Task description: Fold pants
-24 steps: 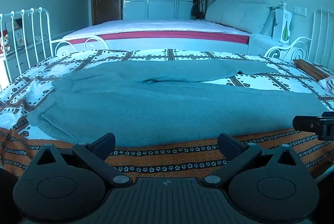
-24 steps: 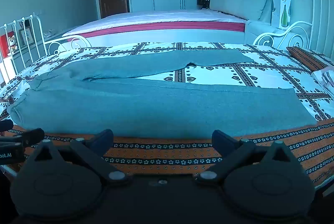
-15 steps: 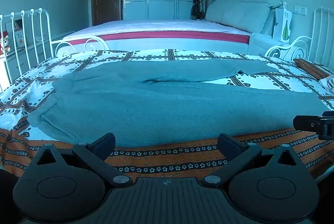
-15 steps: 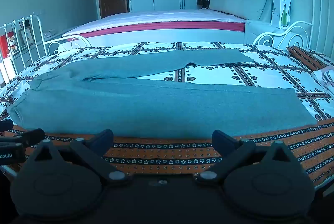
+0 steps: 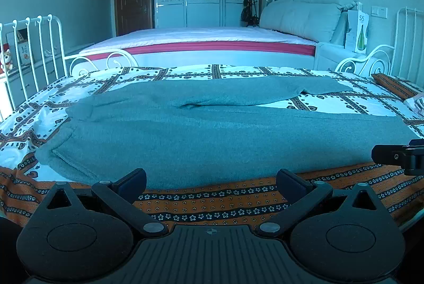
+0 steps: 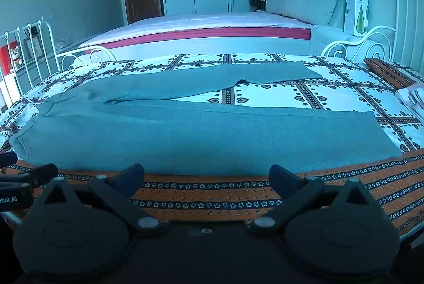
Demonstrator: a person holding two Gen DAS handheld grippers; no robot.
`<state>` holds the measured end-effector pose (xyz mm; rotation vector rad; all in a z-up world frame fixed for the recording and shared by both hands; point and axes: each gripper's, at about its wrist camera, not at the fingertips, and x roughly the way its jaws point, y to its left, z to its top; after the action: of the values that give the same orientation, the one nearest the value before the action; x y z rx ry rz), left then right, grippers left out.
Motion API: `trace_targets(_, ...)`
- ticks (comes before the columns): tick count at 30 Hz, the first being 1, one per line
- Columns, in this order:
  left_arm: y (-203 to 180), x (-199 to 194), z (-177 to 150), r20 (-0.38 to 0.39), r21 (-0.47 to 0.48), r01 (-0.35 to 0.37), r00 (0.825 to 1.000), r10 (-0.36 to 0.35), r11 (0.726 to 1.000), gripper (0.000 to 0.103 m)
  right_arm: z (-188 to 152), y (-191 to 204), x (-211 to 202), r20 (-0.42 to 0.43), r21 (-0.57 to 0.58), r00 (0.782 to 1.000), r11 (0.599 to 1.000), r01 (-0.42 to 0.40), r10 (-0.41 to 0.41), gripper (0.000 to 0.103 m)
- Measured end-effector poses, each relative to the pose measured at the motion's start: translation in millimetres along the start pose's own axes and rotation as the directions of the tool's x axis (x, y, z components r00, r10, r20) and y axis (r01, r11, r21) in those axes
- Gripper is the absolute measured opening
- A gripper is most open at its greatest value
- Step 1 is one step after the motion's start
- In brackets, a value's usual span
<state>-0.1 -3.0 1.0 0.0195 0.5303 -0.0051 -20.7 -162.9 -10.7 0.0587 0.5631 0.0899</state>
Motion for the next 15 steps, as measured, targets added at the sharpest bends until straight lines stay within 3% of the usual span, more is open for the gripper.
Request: trace_targets(15, -0.5, -1.0, 1.5, 0.01, 0.005, -0.002, 1.0, 0.002, 1.0, 0.103, 0.9, -0.1, -2.1, 0.004, 0.004, 1.0, 1.0, -0.001, 0.001, 0.095)
